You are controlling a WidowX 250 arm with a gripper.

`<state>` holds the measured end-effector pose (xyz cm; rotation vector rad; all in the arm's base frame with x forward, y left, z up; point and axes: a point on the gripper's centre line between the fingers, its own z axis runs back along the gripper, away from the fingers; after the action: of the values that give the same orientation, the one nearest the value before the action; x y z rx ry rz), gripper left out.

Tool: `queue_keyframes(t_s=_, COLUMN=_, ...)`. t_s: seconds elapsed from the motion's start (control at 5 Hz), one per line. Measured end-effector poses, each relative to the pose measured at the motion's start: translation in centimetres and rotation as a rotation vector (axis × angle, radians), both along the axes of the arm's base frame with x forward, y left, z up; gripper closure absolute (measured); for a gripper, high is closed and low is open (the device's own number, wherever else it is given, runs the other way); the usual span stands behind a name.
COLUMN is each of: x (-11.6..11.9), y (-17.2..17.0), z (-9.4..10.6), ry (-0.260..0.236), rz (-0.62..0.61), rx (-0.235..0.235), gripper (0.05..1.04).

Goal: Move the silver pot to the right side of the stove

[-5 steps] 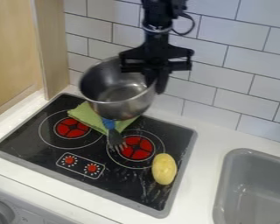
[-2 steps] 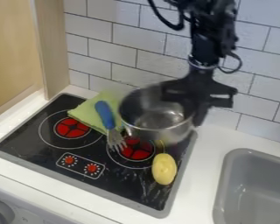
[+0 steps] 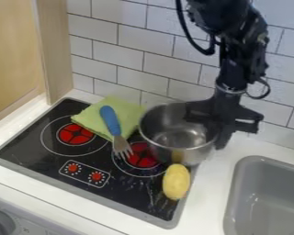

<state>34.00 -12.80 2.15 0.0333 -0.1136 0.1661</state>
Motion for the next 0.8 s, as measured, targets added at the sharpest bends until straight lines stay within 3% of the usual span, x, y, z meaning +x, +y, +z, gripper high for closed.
queue_keyframes(t_s=0.2, x=0.4, y=-0.5, z=-0.4, ry=0.007, rz=0.006, rx=-0.019, gripper=1.007)
queue_keyframes(t_s=0.4, x=0.4, y=-0.3, z=-1.3, ry=0.025, rz=0.010, rx=0.004, gripper=0.846)
queue_keyframes(t_s=0.6, x=1.0, y=0.0, z=-1.3, ry=-0.018, rz=0.048, rx=0.014, gripper=0.582)
queue_keyframes(t_s=0.8, x=0.7, y=0.3, z=-1.6, ry=-0.014, rz=0.055, rx=0.025, gripper=0.266)
